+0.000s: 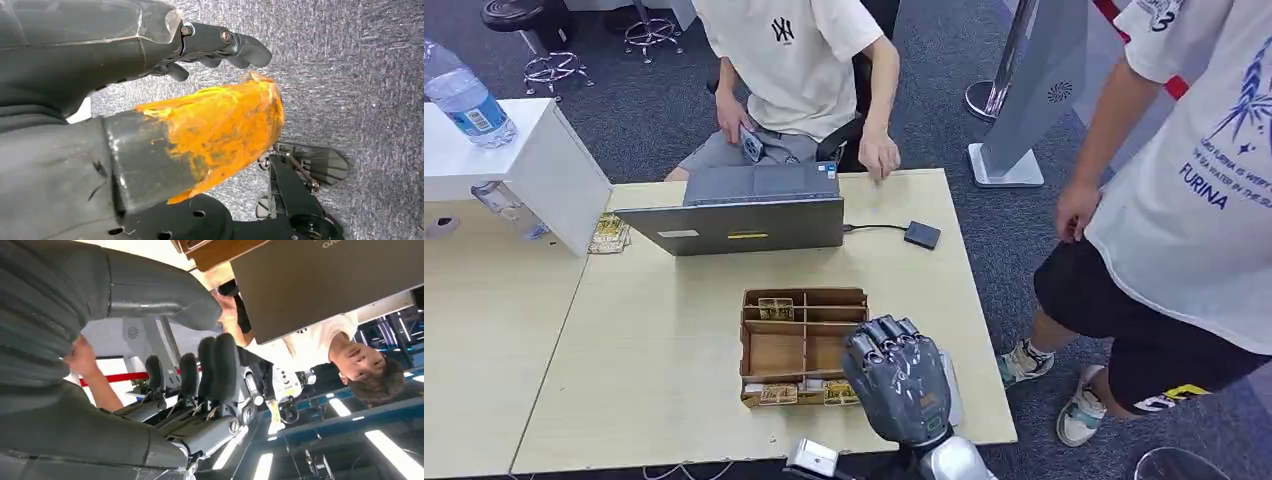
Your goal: Pass the card to the sensor for recognition and then transmit it.
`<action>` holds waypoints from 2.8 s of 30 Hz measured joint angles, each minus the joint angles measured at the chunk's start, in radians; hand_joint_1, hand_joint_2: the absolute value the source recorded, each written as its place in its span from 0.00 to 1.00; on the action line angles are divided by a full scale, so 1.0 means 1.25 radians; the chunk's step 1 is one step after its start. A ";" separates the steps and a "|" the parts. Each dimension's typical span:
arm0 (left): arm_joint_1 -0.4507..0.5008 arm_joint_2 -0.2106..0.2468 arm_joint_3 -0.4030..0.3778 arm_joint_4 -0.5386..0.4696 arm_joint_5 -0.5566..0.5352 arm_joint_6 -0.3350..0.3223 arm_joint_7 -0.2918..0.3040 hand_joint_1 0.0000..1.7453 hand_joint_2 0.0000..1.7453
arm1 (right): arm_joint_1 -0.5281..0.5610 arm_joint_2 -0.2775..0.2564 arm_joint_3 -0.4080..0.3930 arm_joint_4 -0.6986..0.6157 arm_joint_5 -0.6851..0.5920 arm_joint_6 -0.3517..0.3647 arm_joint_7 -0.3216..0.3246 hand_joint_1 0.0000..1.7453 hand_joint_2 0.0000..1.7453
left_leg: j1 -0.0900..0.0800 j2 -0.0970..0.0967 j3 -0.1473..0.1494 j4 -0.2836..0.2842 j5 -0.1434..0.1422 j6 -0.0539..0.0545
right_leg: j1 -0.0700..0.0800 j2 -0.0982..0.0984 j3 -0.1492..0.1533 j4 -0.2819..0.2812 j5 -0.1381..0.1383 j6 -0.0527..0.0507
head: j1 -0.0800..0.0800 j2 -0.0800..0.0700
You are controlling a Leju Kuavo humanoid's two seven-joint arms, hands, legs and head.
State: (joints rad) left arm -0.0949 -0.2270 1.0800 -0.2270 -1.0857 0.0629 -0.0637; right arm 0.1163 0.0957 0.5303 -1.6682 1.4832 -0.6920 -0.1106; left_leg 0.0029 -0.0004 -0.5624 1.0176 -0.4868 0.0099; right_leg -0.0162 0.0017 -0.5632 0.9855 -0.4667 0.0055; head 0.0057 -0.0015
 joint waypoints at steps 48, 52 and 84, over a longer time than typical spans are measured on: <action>-0.001 0.000 0.000 0.000 -0.029 -0.014 0.000 0.00 0.00 | -0.121 0.048 -0.021 0.239 -0.057 0.000 -0.015 0.55 1.00 | 0.000 0.000 0.000 0.000 0.000 0.000 | 0.000 0.000 0.000 0.000 0.000 0.000 | 0.000 0.000; -0.001 0.000 0.000 0.000 -0.030 -0.016 0.000 0.00 0.00 | -0.128 0.052 -0.025 0.258 -0.059 0.000 -0.014 0.58 1.00 | 0.000 0.000 0.000 0.000 0.000 0.000 | 0.000 0.000 0.000 0.000 0.000 0.000 | 0.000 0.000; -0.001 0.000 0.000 0.000 -0.041 -0.023 -0.002 0.00 0.00 | -0.194 0.060 -0.053 0.373 -0.064 0.000 0.018 0.52 1.00 | 0.000 0.000 0.000 0.000 0.000 0.000 | 0.000 0.000 0.000 0.000 0.000 0.000 | 0.000 0.000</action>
State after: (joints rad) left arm -0.0958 -0.2270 1.0800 -0.2270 -1.1368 0.0340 -0.0664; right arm -0.1260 0.1709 0.4643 -1.2024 1.4031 -0.6924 -0.0878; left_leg 0.0029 -0.0004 -0.5623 1.0177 -0.4866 0.0099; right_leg -0.0162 0.0018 -0.5632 0.9856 -0.4666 0.0055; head 0.0057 -0.0015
